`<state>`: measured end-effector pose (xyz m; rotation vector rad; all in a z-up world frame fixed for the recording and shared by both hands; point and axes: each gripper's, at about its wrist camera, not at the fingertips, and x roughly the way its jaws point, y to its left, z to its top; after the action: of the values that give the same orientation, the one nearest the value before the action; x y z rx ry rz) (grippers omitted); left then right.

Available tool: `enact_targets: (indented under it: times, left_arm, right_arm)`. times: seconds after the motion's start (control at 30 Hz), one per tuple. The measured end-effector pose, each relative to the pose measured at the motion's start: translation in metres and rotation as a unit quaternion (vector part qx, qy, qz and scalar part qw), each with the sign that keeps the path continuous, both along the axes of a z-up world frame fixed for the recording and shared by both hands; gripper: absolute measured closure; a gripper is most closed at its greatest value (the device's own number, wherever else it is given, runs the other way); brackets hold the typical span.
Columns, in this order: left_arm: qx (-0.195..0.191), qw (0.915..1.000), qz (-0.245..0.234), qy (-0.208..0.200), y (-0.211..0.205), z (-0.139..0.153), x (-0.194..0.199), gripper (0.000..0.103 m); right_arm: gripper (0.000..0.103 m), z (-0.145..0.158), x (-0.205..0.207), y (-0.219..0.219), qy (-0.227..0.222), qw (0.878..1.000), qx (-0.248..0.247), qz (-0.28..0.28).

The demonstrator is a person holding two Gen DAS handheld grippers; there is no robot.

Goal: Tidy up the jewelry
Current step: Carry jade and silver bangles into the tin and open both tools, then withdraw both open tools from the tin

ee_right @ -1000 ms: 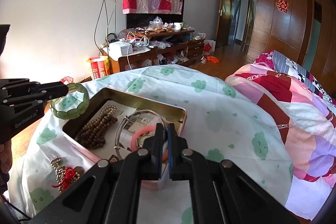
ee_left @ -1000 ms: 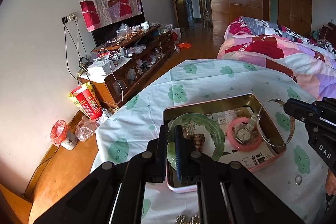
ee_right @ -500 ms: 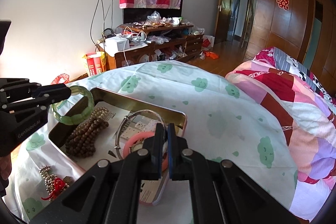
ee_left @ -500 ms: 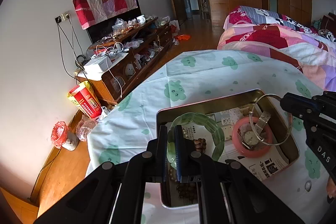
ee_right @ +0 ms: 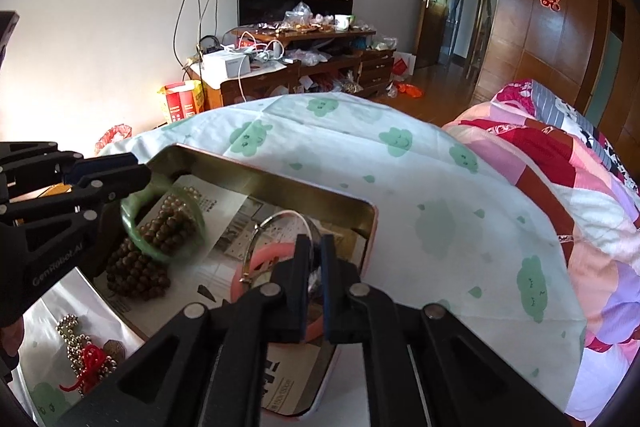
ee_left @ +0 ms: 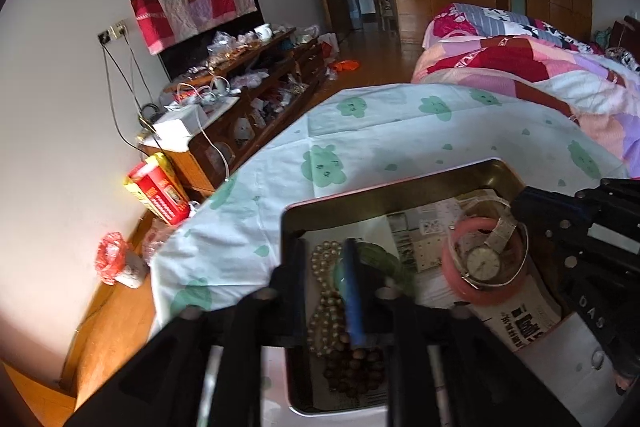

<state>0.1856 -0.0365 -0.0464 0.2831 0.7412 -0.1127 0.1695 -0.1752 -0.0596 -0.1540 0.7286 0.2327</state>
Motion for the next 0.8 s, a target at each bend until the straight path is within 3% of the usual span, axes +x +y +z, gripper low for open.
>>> enact_targets:
  times: [0.03, 0.07, 0.1, 0.27, 0.47, 0.57, 0.8]
  left_arm:
    - [0.005, 0.9999, 0.005, -0.009, 0.000, 0.001, -0.002, 0.036]
    - [0.013, 0.9995, 0.013, -0.025, 0.001, 0.004, -0.005, 0.019]
    - [0.019, 0.9987, 0.020, -0.042, 0.003, 0.008, -0.010, 0.017]
    - [0.012, 0.9984, 0.033, -0.044, 0.023, 0.015, -0.022, 0.016]
    - [0.014, 0.9959, 0.082, -0.037, 0.061, 0.004, -0.056, 0.017]
    - [0.010, 0.9945, 0.104, -0.015, 0.077, -0.010, -0.078, 0.017]
    - [-0.013, 0.9908, 0.133, 0.026, 0.090, -0.039, -0.113, 0.016]
  right_arm:
    - [0.097, 0.000, -0.001, -0.001, 0.000, 1.000, 0.003, -0.001]
    - [0.096, 0.000, -0.001, -0.003, -0.001, 1.000, 0.007, -0.004]
    - [0.091, 0.001, -0.001, -0.004, 0.000, 1.000, 0.008, -0.008]
    - [0.065, 0.004, -0.012, -0.006, -0.010, 1.000, -0.004, -0.018]
    - [0.064, 0.014, -0.048, -0.012, -0.030, 0.999, -0.006, -0.019]
    - [0.064, 0.015, -0.069, -0.009, -0.033, 0.999, 0.003, -0.009]
    - [0.064, -0.009, -0.095, 0.034, 0.012, 0.998, 0.007, 0.057]
